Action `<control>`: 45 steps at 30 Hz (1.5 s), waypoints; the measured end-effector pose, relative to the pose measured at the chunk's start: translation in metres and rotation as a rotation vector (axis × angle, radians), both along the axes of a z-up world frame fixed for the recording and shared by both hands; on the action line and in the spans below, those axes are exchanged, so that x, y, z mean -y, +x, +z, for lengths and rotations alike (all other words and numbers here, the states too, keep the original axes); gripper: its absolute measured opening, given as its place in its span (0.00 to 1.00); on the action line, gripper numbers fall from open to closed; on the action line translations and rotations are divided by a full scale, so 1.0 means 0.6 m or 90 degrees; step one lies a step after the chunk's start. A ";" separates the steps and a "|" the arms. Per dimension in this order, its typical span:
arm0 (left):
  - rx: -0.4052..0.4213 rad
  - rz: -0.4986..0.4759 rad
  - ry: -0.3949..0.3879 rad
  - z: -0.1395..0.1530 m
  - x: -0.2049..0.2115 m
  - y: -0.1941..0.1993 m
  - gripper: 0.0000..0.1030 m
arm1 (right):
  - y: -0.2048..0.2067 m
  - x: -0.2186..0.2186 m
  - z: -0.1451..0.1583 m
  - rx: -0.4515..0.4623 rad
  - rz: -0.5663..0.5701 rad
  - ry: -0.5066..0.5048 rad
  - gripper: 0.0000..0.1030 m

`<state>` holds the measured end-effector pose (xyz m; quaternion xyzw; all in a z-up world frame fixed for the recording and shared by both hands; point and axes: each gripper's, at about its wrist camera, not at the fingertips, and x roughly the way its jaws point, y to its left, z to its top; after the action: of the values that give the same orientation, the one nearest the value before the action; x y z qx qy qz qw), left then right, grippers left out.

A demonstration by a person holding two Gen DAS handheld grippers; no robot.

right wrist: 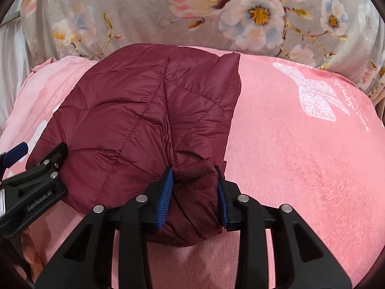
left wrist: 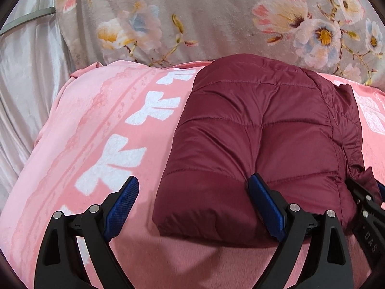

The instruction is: Fold large clothes

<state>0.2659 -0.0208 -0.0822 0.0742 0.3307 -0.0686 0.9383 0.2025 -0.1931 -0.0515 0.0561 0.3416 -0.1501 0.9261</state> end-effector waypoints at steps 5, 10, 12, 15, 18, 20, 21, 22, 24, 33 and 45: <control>-0.006 -0.008 0.000 -0.001 -0.009 -0.025 0.89 | -0.063 0.004 0.004 0.022 -0.030 0.005 0.44; -0.021 -0.018 0.014 -0.007 -0.014 -0.075 0.89 | -0.141 -0.028 -0.006 0.018 -0.028 -0.025 0.55; -0.031 -0.019 0.031 -0.012 -0.012 -0.095 0.89 | -0.162 -0.039 -0.006 0.017 -0.027 -0.026 0.60; -0.024 -0.019 0.040 -0.012 -0.015 -0.130 0.89 | -0.193 -0.055 -0.008 0.014 -0.028 -0.029 0.64; -0.026 -0.020 0.041 -0.015 -0.023 -0.164 0.89 | -0.219 -0.072 -0.010 0.013 -0.021 -0.033 0.66; -0.025 -0.021 0.042 -0.015 -0.026 -0.183 0.89 | -0.239 -0.084 -0.008 0.023 -0.021 -0.046 0.67; -0.027 -0.020 0.041 -0.016 -0.029 -0.194 0.89 | -0.246 -0.089 -0.007 0.026 -0.021 -0.052 0.68; -0.028 -0.019 0.041 -0.016 -0.031 -0.202 0.89 | -0.256 -0.096 -0.006 0.031 -0.020 -0.057 0.68; -0.029 -0.015 0.038 -0.017 -0.035 -0.217 0.89 | -0.268 -0.102 -0.006 0.034 -0.019 -0.059 0.69; -0.027 0.001 0.028 -0.016 -0.054 -0.270 0.89 | -0.300 -0.114 -0.008 0.041 -0.010 -0.046 0.69; -0.029 0.006 0.029 -0.019 -0.055 -0.269 0.89 | -0.294 -0.110 -0.013 0.028 -0.016 -0.042 0.69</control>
<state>0.1046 0.0121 -0.0934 0.0921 0.3541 -0.0582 0.9289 0.0262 -0.1269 -0.0595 0.0333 0.3154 -0.1712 0.9328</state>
